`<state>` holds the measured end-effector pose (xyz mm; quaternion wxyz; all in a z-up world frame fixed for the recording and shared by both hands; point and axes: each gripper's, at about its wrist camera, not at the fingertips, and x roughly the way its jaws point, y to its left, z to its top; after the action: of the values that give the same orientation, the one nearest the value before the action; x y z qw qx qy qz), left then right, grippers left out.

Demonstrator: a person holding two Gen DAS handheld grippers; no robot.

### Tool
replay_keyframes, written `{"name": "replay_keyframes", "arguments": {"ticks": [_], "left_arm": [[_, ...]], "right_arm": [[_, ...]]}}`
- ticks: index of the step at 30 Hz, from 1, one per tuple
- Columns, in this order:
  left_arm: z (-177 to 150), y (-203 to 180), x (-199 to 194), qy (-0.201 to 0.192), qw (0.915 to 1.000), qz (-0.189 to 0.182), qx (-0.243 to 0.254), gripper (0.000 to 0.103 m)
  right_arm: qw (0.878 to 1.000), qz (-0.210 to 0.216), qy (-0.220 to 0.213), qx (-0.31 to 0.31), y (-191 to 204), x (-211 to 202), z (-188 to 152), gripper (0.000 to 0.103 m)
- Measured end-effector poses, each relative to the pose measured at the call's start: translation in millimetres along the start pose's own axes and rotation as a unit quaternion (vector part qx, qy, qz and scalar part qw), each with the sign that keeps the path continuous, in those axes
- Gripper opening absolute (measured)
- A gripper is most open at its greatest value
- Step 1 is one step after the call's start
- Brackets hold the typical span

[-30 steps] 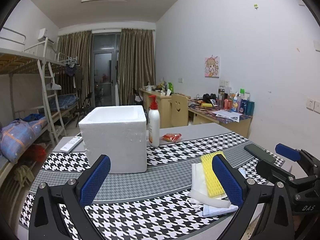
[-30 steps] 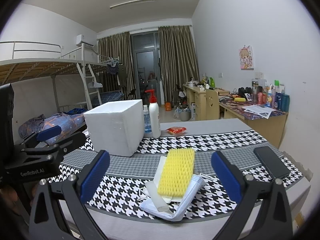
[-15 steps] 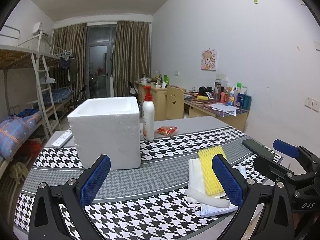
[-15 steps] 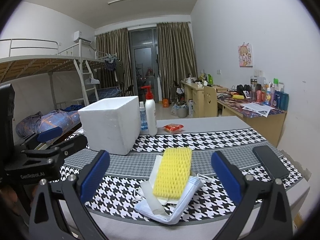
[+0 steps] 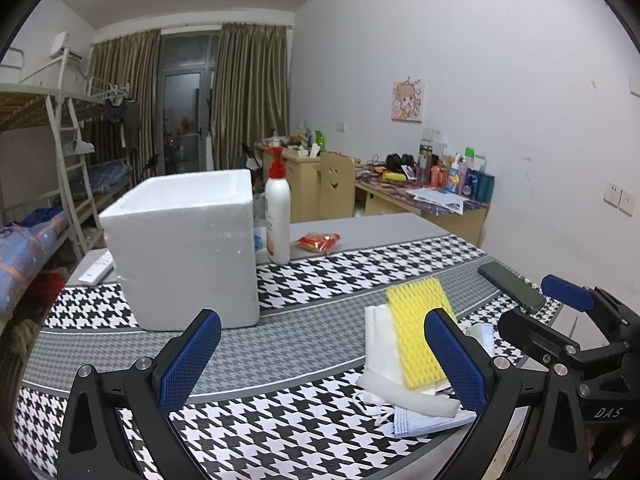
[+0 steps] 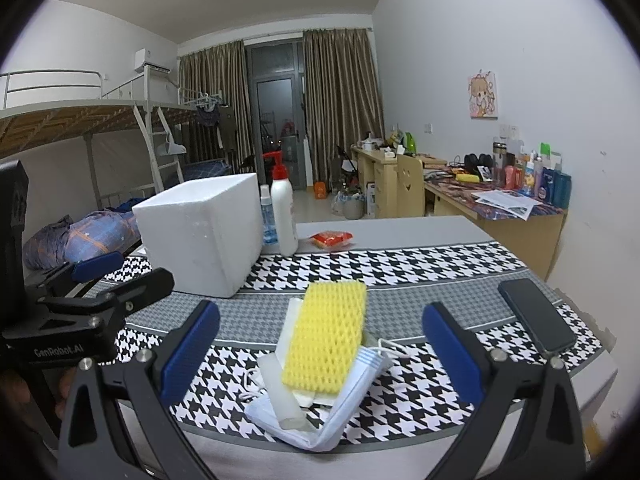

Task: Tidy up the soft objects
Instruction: 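Lower the right gripper onto the blue-and-white face mask and close it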

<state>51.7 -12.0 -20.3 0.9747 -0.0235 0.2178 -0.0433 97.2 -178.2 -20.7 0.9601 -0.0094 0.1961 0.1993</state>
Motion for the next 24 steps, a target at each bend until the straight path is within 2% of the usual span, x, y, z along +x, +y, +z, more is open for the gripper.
{"name": "replay_keyframes", "arguments": {"ticks": [6,15,24], "left_arm": [[-3.7,-0.3,13.3,0.019,0.9998,-0.006,-0.002,0.102],[-6.3,-2.8,26.6,0.023,0.9997,-0.003,0.003,0.102],[-8.6,1.9,44.6,0.045,0.999,-0.006,-0.003,0.102]], "right_arm": [[1.0,-0.003,0.014,0.002,-5.8,9.9,-4.3,0.102],[0.999,0.007,0.035,0.009,-12.8,24.9,-9.0,0.095],[0.998,0.01,0.058,0.012,-17.9,41.3,-11.8,0.086]]}}
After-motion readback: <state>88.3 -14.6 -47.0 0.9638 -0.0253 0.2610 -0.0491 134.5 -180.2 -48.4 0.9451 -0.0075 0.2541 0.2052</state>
